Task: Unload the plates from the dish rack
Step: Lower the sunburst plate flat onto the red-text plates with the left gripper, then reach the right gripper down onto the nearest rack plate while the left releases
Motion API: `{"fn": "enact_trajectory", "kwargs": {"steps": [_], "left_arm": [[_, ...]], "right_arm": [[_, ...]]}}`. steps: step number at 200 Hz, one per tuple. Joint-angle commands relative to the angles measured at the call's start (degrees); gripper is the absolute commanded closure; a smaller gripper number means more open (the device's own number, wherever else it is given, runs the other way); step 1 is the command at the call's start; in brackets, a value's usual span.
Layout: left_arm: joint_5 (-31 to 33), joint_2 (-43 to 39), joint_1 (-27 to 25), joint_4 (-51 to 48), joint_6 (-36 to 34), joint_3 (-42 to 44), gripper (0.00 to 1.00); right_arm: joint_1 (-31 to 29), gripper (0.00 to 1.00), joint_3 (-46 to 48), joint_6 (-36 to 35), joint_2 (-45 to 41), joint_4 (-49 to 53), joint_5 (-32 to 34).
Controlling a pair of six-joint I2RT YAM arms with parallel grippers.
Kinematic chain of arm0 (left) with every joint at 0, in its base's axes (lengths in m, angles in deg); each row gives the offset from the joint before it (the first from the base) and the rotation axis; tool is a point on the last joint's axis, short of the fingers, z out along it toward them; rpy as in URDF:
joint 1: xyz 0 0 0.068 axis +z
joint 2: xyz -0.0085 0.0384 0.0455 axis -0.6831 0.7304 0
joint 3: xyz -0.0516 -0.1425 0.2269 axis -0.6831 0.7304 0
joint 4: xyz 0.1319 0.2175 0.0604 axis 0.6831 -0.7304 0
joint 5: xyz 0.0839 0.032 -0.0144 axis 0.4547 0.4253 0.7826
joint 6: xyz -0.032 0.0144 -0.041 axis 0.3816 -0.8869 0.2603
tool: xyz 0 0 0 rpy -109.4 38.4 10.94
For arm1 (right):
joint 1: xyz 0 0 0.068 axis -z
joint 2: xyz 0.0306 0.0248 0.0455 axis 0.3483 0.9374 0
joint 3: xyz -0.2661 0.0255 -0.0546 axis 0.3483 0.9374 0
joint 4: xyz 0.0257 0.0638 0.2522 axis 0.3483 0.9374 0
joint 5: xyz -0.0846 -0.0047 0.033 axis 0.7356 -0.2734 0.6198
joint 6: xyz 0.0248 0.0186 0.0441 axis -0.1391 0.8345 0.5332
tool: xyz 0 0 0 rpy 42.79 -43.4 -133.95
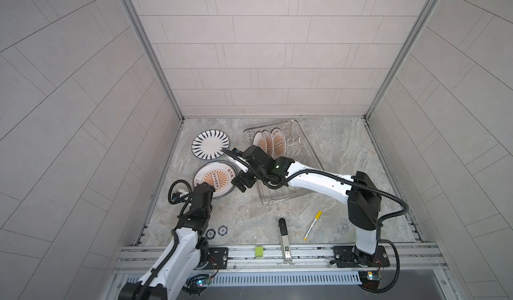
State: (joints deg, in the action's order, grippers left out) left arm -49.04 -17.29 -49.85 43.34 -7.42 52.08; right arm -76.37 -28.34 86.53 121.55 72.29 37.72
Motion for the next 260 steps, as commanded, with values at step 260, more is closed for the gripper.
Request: {"fn": "enact_trajectory", "kwargs": {"steps": [260], "left_arm": [[5.0,-12.4,0.2,-6.7,-8.0,-1.8,0.00]], "right_arm": [[-1.0,0.01,16.8,5.4,-16.9,-13.6,11.9]]}}
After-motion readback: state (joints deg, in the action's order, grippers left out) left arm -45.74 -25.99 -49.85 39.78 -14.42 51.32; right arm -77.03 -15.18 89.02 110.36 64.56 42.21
